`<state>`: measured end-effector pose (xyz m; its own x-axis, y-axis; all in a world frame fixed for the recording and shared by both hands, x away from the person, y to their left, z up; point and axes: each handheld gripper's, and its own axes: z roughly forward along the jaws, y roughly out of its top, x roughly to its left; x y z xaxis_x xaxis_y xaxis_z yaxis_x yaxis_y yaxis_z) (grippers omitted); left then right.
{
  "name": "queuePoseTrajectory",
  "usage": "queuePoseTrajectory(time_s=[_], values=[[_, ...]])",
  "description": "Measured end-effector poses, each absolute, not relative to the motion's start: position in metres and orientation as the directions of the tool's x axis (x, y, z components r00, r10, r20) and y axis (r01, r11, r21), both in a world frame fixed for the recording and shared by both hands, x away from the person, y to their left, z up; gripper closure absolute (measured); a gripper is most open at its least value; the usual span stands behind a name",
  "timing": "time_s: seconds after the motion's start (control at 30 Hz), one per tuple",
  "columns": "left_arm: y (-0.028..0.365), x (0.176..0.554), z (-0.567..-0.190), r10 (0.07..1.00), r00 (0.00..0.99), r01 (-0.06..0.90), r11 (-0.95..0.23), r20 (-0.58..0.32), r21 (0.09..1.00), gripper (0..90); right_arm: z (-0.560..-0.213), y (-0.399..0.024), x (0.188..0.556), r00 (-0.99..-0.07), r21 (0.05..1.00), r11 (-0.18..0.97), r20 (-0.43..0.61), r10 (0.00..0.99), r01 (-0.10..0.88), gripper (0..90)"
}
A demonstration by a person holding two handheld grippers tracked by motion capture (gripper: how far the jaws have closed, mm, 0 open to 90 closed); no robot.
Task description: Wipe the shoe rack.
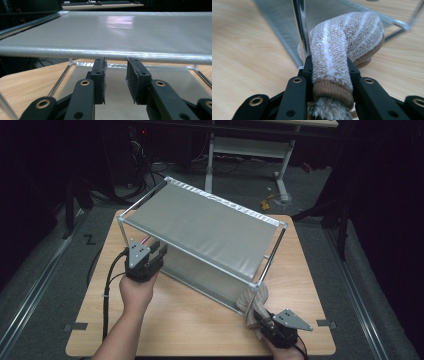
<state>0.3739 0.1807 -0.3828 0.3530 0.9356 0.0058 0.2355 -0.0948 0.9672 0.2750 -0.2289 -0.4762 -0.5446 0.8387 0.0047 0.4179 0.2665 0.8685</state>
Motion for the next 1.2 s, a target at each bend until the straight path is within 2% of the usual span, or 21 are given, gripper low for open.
queuePoseTrajectory(time_s=[0.27, 0.47, 0.8, 1.03, 1.2], values=[[0.185, 0.356, -0.388, 0.925, 0.38, 0.209, -0.089, 0.003, 0.974, 67.2, -0.479, -0.191, 0.264, -0.657, 0.865, 0.336, -0.01, 0.754, 0.373, 71.0], [0.186, 0.332, -0.394, 0.913, 0.408, 0.18, -0.093, 0.012, 0.979, 66.5, -0.479, -0.178, 0.259, -0.705, 0.865, 0.362, -0.015, 0.709, 0.346, 70.8], [0.183, 0.288, -0.426, 0.881, 0.473, 0.214, -0.108, -0.006, 0.971, 61.6, -0.481, -0.193, 0.27, -0.654, 0.864, 0.323, 0.009, 0.757, 0.386, 70.7], [0.178, 0.269, -0.457, 0.86, 0.508, 0.248, -0.099, -0.043, 0.964, 59.6, -0.488, -0.189, 0.278, -0.645, 0.832, 0.377, -0.03, 0.763, 0.406, 70.5], [0.184, 0.263, -0.472, 0.857, 0.512, 0.285, -0.101, -0.062, 0.953, 59.5, -0.485, -0.203, 0.295, -0.593, 0.822, 0.373, -0.054, 0.803, 0.431, 70.4]])
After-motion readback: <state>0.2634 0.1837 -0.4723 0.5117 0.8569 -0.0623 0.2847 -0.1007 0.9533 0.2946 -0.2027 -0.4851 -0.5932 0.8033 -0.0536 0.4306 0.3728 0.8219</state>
